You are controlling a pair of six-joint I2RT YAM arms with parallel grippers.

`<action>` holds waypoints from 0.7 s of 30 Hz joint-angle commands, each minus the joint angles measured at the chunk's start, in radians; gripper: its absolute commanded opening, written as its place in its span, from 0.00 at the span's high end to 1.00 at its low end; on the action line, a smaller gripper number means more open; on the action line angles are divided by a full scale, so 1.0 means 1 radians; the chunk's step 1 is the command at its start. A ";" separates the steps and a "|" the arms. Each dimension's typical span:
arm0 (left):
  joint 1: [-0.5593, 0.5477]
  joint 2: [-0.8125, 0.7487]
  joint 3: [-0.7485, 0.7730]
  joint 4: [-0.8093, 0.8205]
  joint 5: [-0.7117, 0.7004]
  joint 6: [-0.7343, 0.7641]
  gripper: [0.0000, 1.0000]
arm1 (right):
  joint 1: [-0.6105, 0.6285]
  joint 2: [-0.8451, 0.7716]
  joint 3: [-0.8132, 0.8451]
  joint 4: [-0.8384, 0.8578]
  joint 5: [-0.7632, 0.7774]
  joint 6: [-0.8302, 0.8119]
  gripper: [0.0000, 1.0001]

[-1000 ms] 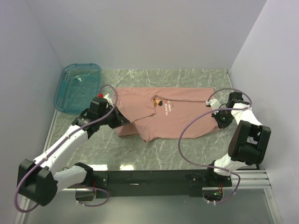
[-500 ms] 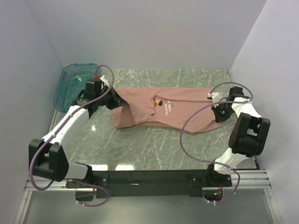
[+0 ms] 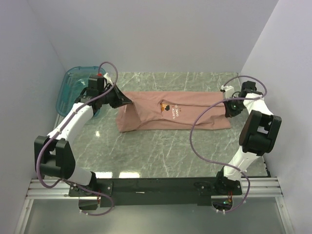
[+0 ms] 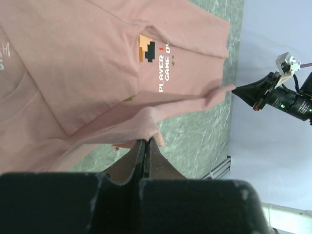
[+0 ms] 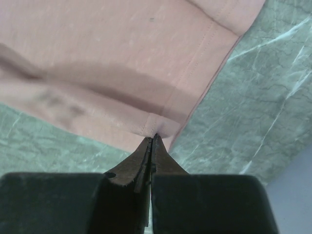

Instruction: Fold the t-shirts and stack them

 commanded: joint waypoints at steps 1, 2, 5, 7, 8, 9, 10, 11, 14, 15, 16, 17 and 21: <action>0.010 0.019 0.063 0.033 0.033 0.033 1.00 | -0.005 0.022 0.036 0.030 -0.011 0.076 1.00; 0.010 0.032 0.075 0.030 0.036 0.039 0.99 | -0.005 0.025 0.036 0.038 -0.005 0.094 1.00; 0.013 0.058 0.095 0.027 0.045 0.044 1.00 | -0.007 0.039 0.037 0.056 0.009 0.131 1.00; 0.014 0.067 0.106 0.024 0.053 0.048 1.00 | -0.010 0.045 0.037 0.067 0.015 0.152 1.00; 0.014 0.076 0.117 0.023 0.056 0.051 1.00 | -0.011 0.045 0.037 0.070 0.017 0.158 1.00; 0.016 0.079 0.121 0.023 0.056 0.053 1.00 | -0.017 0.046 0.036 0.077 0.015 0.163 1.00; 0.016 0.084 0.126 0.021 0.056 0.053 1.00 | -0.022 0.045 0.033 0.085 0.015 0.178 1.00; 0.016 0.090 0.134 0.019 0.059 0.056 1.00 | -0.026 0.043 0.031 0.090 0.014 0.186 1.00; 0.019 0.102 0.147 0.015 0.058 0.061 0.99 | -0.042 0.045 0.031 0.097 0.000 0.205 1.00; 0.021 0.104 0.149 0.016 0.056 0.062 1.00 | -0.045 0.045 0.026 0.105 0.000 0.211 1.00; 0.022 0.107 0.152 0.016 0.055 0.064 1.00 | -0.049 0.046 0.025 0.107 0.000 0.215 1.00; 0.024 0.113 0.158 0.015 0.053 0.064 1.00 | -0.051 0.051 0.023 0.108 0.000 0.218 1.00; 0.033 0.133 0.175 0.012 0.055 0.067 1.00 | -0.060 0.054 0.020 0.120 0.001 0.237 1.00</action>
